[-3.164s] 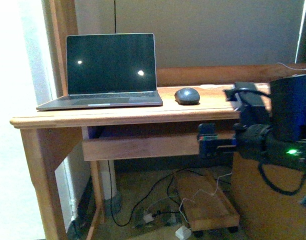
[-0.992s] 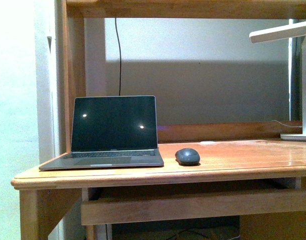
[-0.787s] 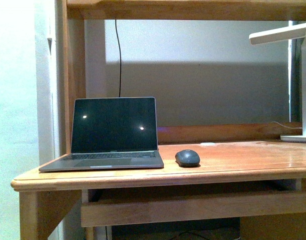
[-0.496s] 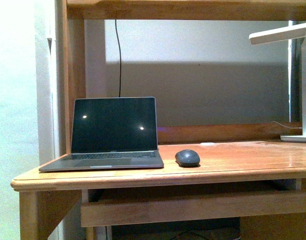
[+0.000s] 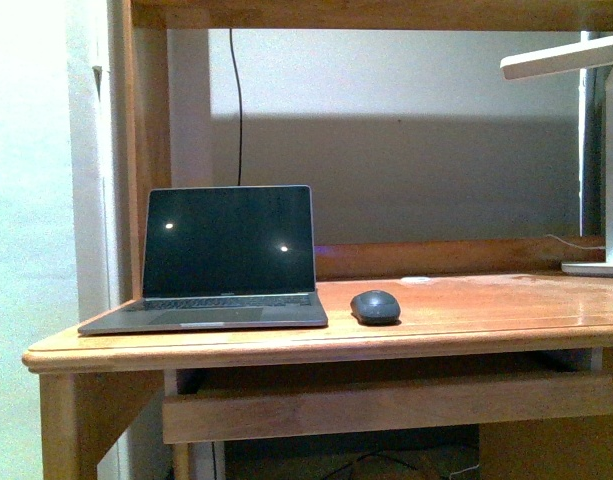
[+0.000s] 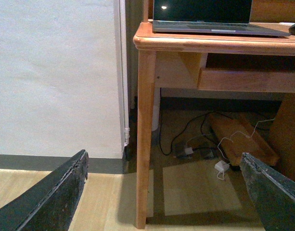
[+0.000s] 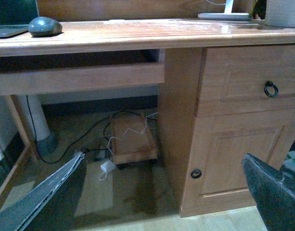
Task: Place mouse
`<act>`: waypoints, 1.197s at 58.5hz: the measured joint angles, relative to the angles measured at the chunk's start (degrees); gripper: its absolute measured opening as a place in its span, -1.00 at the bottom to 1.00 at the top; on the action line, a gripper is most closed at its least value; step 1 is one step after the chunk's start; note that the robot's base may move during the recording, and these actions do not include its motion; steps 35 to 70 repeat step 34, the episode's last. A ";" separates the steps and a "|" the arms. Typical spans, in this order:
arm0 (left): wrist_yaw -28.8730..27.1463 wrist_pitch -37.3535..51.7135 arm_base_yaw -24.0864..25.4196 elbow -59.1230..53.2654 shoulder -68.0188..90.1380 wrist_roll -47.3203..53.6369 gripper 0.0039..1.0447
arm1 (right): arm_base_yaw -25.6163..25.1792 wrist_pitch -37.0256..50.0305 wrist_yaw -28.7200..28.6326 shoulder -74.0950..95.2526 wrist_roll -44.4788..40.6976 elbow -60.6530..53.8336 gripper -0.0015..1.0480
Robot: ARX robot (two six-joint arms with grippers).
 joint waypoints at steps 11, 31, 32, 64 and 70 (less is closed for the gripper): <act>0.00 0.00 0.00 0.00 0.00 0.00 0.86 | 0.00 0.00 0.00 0.00 0.00 0.00 0.86; 0.00 0.00 0.00 0.00 0.00 0.00 0.86 | 0.00 0.00 0.00 0.00 0.00 0.00 0.86; 0.00 0.00 0.00 0.00 0.00 0.00 0.86 | 0.00 0.00 0.00 0.00 0.00 0.00 0.86; 0.00 0.00 0.00 0.00 0.00 0.00 0.86 | 0.00 0.00 0.00 0.00 0.00 0.00 0.86; 0.00 0.00 0.00 0.00 0.00 0.00 0.86 | 0.00 0.00 0.00 0.00 0.00 0.00 0.86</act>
